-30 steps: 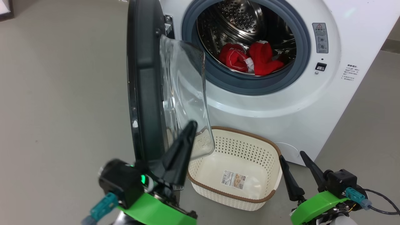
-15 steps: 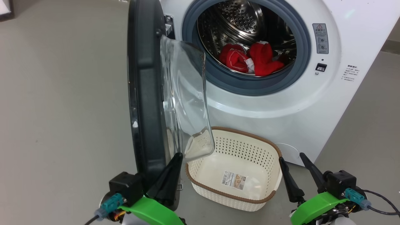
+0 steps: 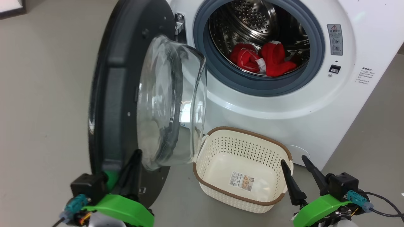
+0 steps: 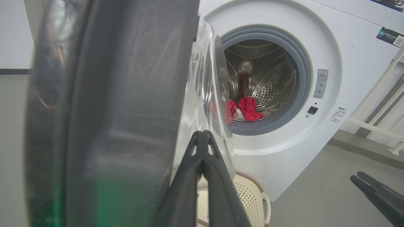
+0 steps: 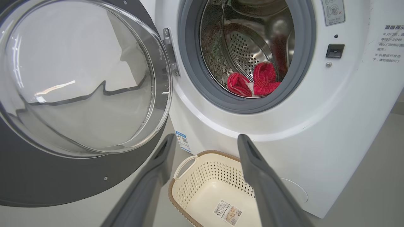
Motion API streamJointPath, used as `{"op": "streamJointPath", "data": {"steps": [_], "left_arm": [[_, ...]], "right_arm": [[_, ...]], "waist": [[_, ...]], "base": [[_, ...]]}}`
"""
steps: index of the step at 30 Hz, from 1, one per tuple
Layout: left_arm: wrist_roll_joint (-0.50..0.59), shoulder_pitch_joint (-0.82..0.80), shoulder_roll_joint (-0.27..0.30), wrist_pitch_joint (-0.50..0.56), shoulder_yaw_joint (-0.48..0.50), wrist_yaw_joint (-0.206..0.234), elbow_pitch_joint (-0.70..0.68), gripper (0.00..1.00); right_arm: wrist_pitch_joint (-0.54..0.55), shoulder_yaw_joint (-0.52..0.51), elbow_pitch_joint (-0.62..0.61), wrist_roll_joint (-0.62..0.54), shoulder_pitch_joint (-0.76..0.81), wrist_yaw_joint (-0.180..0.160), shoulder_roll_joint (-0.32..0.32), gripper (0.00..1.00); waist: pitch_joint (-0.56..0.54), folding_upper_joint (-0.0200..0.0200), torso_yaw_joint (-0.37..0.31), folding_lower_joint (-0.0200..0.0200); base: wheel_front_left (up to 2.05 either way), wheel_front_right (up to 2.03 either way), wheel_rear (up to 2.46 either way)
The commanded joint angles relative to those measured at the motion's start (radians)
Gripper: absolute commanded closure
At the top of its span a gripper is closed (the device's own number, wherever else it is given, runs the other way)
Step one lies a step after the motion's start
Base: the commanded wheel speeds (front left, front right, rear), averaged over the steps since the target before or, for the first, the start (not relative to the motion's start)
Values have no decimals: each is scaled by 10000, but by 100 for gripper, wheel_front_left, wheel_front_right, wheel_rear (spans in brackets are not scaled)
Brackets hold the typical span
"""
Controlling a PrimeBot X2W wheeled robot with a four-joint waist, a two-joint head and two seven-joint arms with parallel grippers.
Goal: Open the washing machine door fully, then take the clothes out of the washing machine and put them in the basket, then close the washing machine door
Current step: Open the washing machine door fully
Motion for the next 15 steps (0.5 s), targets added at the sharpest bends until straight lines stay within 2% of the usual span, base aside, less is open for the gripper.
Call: {"op": "streamJointPath", "data": {"steps": [1, 9, 15], "left_arm": [[-52, -136, 297, -138, 603, 177, -140, 100], [44, -205, 937, -410, 1476, 655, 205, 100], [-220, -381, 1410, -781, 2183, 610, 879, 100]], "right_arm": [[-120, 235, -215, 21, -133, 50, 2, 0], [-120, 259, -244, -46, -170, 50, -75, 0], [-120, 366, -224, -17, -312, 50, -196, 0]], "waist": [[45, 0, 45, 0], [185, 0, 116, 0], [397, 0, 13, 0]], "base": [[0, 0, 0], [0, 0, 0], [0, 0, 0]]}}
